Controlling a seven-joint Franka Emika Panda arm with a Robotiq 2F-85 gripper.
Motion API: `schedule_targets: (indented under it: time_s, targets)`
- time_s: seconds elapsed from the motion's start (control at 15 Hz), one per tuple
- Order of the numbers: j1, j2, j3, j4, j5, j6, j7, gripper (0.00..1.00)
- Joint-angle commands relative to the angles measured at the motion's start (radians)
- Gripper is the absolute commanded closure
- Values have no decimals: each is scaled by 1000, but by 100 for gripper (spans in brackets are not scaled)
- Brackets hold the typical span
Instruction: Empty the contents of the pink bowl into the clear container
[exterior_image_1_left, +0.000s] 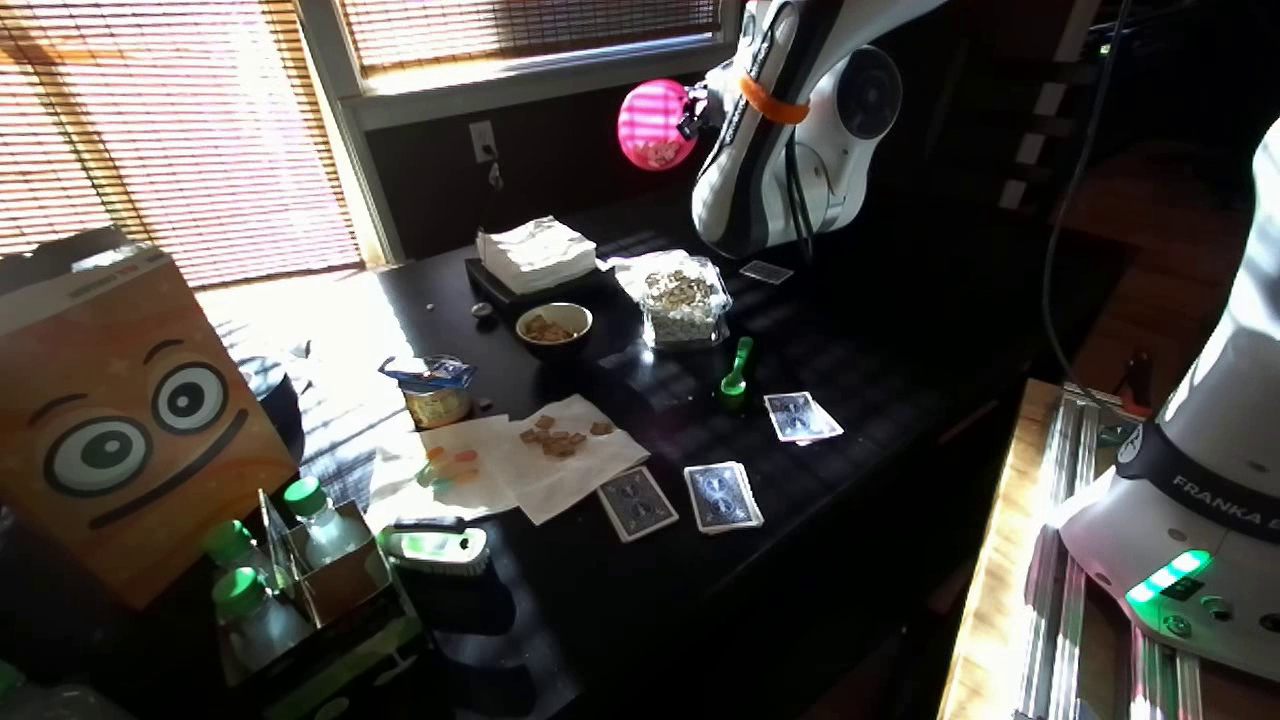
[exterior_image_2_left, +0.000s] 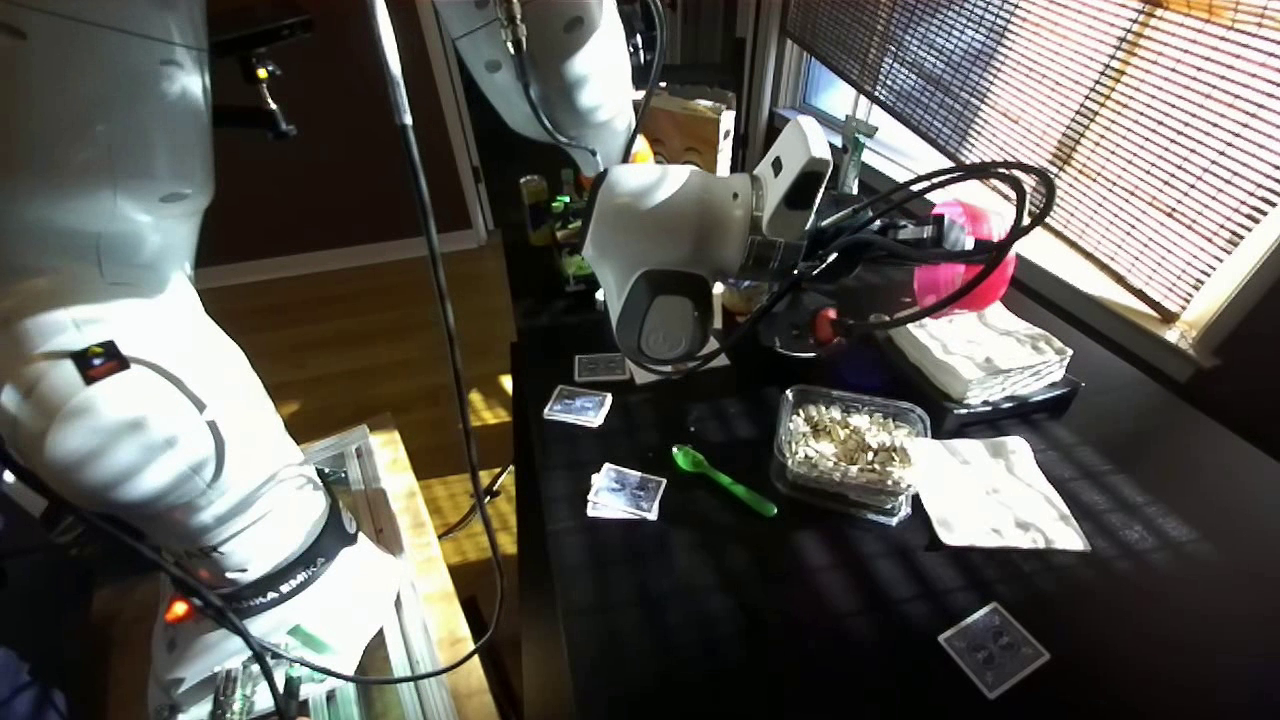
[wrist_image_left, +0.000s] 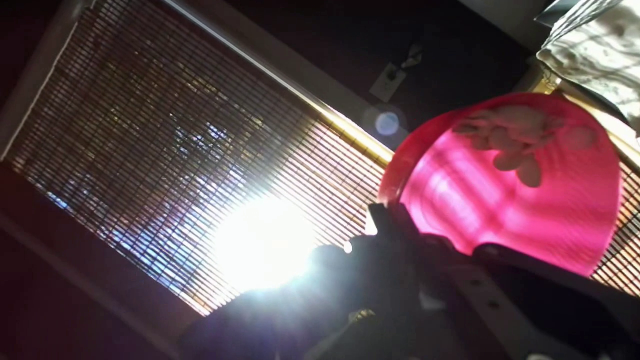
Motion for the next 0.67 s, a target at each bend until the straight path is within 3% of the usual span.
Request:
schedule_targets:
  time_s: [0.0,0.6]
  targets:
    - [83,20,-78,6,31,23,31,99]
    - [335,69,-321,-10,82,23,105,99]
